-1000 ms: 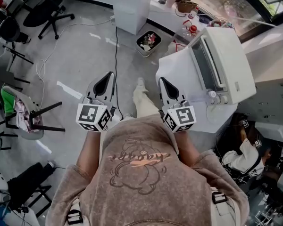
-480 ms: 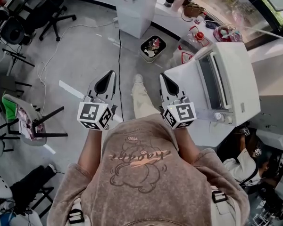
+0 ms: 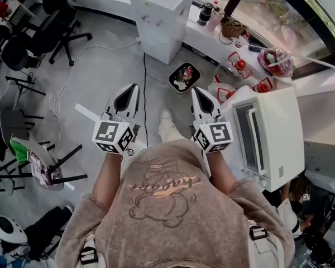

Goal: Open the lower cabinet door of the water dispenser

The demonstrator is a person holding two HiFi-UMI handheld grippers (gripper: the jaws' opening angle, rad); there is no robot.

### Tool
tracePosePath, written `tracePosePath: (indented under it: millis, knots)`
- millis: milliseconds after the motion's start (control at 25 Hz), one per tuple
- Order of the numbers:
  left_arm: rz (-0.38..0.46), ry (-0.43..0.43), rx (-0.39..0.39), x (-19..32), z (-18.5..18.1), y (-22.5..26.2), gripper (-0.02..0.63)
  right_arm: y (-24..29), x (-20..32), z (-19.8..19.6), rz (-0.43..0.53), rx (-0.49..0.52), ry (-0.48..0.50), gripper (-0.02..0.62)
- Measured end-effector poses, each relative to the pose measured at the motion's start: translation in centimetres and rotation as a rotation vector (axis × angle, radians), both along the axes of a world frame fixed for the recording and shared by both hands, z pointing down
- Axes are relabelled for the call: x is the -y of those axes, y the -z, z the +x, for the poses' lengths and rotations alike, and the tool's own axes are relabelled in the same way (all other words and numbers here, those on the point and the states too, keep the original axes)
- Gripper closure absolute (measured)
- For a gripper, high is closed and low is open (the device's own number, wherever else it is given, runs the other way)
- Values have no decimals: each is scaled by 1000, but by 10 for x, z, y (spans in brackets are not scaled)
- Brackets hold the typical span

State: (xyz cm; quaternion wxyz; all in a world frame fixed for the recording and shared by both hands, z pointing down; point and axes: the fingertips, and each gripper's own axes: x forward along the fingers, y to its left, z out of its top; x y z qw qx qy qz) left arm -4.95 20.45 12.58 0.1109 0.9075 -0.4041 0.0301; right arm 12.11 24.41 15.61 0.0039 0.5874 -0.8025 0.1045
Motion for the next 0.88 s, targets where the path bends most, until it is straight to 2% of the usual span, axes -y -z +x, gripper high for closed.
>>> tracePosePath:
  millis: [120,360,880]
  knots:
    - [22,4,-3,38,12,9,594,3,36,13,1,6,-8,595]
    - [14,20,-7,99,36,8,594,-1,91,42,-7,15,-15,595]
    - [21,16,-10,172,51,12,594,0,163,50,-25,30,-19,594]
